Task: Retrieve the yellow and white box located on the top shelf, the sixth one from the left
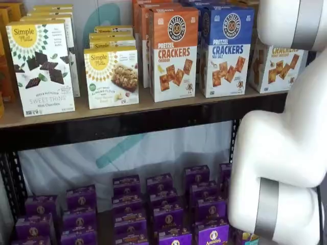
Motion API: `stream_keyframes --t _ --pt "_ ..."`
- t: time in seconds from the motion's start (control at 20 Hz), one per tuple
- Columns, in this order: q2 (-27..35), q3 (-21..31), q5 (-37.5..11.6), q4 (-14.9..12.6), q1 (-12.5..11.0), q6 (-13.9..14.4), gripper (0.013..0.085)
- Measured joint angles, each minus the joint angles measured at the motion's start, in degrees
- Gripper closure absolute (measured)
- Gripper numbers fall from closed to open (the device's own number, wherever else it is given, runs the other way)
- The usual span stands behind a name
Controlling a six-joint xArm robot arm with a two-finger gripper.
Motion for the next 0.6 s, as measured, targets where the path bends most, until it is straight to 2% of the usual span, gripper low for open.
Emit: stream_keyframes --t 0.3,0.45,0.6 --pt "-0.2 -0.9 2.1 2.2 -1.0 0.3 0.0370" --pt "-3.7 3.4 -1.2 3.6 -2.1 -0.5 0.0370" --pt "-5.3 4.9 -1.6 4.1 -3.2 -1.4 0.0370"
